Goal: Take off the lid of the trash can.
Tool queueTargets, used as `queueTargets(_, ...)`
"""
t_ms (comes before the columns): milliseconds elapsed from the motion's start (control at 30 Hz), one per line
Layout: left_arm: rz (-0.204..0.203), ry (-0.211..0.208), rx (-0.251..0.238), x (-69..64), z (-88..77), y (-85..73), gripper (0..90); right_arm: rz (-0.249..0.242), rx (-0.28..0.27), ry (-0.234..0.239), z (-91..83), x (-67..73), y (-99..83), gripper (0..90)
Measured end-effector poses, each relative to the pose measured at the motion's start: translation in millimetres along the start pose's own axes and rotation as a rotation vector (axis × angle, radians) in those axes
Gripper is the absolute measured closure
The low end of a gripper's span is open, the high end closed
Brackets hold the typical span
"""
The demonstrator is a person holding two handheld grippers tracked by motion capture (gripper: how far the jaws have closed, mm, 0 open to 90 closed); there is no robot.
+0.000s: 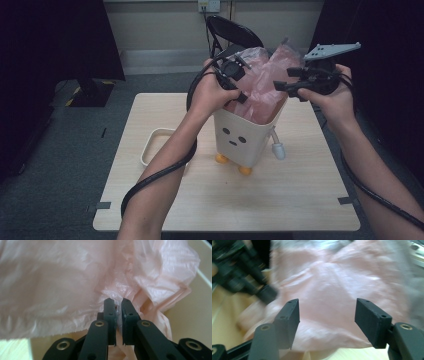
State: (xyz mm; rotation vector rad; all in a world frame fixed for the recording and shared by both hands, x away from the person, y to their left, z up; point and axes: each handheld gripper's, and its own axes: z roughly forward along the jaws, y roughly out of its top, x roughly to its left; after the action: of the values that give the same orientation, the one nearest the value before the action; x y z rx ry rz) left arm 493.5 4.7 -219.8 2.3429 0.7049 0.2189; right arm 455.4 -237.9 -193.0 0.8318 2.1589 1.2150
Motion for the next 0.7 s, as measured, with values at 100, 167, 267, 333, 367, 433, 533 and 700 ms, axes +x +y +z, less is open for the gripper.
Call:
queueTargets(100, -0.001, -0.007, 0.010, -2.0, -0.5, -4.1, 84.5, 0.017, 0.017, -0.043, 7.9, -6.8, 2.7, 34.9)
queueTargets(167, -0.006, -0.011, -0.005, -3.0, -2.2, -5.8, 84.6, 0.027, 0.031, -0.023, 17.0, -7.6, 2.2, 41.5)
queueTargets(267, -0.008, -0.016, -0.018, -3.3, -7.5, -7.8, 84.2, 0.016, 0.083, 0.034, 34.4, -5.3, -1.4, 65.2)
queueTargets(333, -0.018, 0.013, -0.060, -2.8, -15.5, -9.0, 75.5, 0.028, 0.094, 0.105, 41.4, -2.3, -4.3, 85.4)
queueTargets(367, -0.018, 0.013, -0.060, -2.8, -15.5, -9.0, 67.5, 0.028, 0.094, 0.105, 41.4, -2.3, -4.3, 85.4)
queueTargets(433, -0.028, 0.055, -0.160, 1.3, -26.0, -10.2, 48.9, -0.002, 0.127, 0.154, 44.1, 4.7, -5.4, 90.0)
queueTargets(533, -0.042, 0.098, -0.204, 3.8, -33.6, -9.7, 34.5, -0.025, 0.149, 0.185, 44.7, 11.6, -4.7, 90.0)
queueTargets(700, -0.058, 0.164, -0.255, 8.1, -44.9, -0.1, 32.1, -0.081, 0.189, 0.187, 45.4, 23.5, -2.3, 90.0)
